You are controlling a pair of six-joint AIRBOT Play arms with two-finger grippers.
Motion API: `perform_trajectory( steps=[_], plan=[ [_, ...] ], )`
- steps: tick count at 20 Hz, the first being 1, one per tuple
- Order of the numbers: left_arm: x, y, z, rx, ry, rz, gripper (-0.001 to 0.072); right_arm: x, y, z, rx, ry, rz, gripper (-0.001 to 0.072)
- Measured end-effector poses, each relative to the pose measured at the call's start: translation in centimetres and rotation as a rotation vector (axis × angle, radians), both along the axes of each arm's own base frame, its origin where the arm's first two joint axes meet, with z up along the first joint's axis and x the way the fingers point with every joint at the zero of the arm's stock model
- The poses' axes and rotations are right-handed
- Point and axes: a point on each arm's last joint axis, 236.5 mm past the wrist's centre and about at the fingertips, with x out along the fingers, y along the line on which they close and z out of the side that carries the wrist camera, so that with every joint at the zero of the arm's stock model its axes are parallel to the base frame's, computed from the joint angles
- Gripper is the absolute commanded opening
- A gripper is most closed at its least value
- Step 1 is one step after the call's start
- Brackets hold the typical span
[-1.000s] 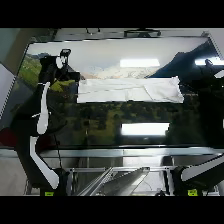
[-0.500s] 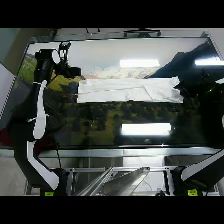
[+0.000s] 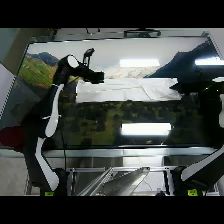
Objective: Fold the shirts.
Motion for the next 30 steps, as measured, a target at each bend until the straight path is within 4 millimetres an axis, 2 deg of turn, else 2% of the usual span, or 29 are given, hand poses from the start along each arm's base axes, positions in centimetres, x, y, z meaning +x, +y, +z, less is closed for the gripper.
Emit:
perform_trajectory(
  steps=[3, 7, 10, 12, 15, 18, 20, 21, 24, 26, 28, 30],
  plan=[
    [-1.3, -6.2, -2.3, -0.056, -0.005, -0.05, 0.0028, 0.3, 0.3, 5.6, -0.024, -0.099, 0.037, 0.0021],
    [-3.1, -15.0, -5.0, -0.169, -0.027, -0.059, 0.0027, -0.6, 1.5, 12.7, -0.053, -0.205, 0.094, 0.0021],
    [-4.2, -19.9, -6.3, -0.264, -0.031, -0.018, 0.0027, -1.8, 3.7, 16.0, -0.062, -0.245, 0.157, 0.0021],
    [-4.6, -22.1, -6.7, -0.313, -0.031, 0.013, 0.0027, -2.5, 5.3, 17.4, -0.061, -0.263, 0.199, 0.0021],
    [-4.9, -23.8, -6.6, -0.355, -0.035, 0.038, 0.0028, -3.2, 7.7, 18.5, -0.06, -0.276, 0.254, 0.0022],
    [-4.7, -23.9, -3.9, -0.392, -0.033, 0.018, 0.0028, -3.4, 9.7, 18.9, -0.058, -0.28, 0.284, 0.0022],
    [-3.7, -21.5, 0.6, -0.418, -0.046, -0.011, 0.0027, -3.3, 10.8, 19.0, -0.054, -0.277, 0.29, 0.0022],
    [-3.1, -19.3, 3.5, -0.426, -0.054, -0.032, 0.0027, -3.2, 11.4, 19.0, -0.052, -0.275, 0.291, 0.0022],
    [-1.9, -9.9, 12.2, -0.432, -0.083, -0.064, 0.0026, -3.0, 13.9, 19.2, -0.038, -0.267, 0.298, 0.0022],
    [-1.8, -2.0, 17.6, -0.426, -0.12, -0.027, 0.0028, -2.5, 17.5, 19.8, -0.015, -0.294, 0.314, 0.0023],
    [-2.4, 4.7, 22.3, -0.437, -0.181, 0.032, 0.0028, -1.8, 22.1, 19.8, 0.004, -0.327, 0.323, 0.0023],
    [-3.3, 11.0, 25.8, -0.427, -0.253, 0.108, 0.0028, -0.6, 28.2, 18.9, 0.017, -0.368, 0.314, 0.0023]
  ],
)
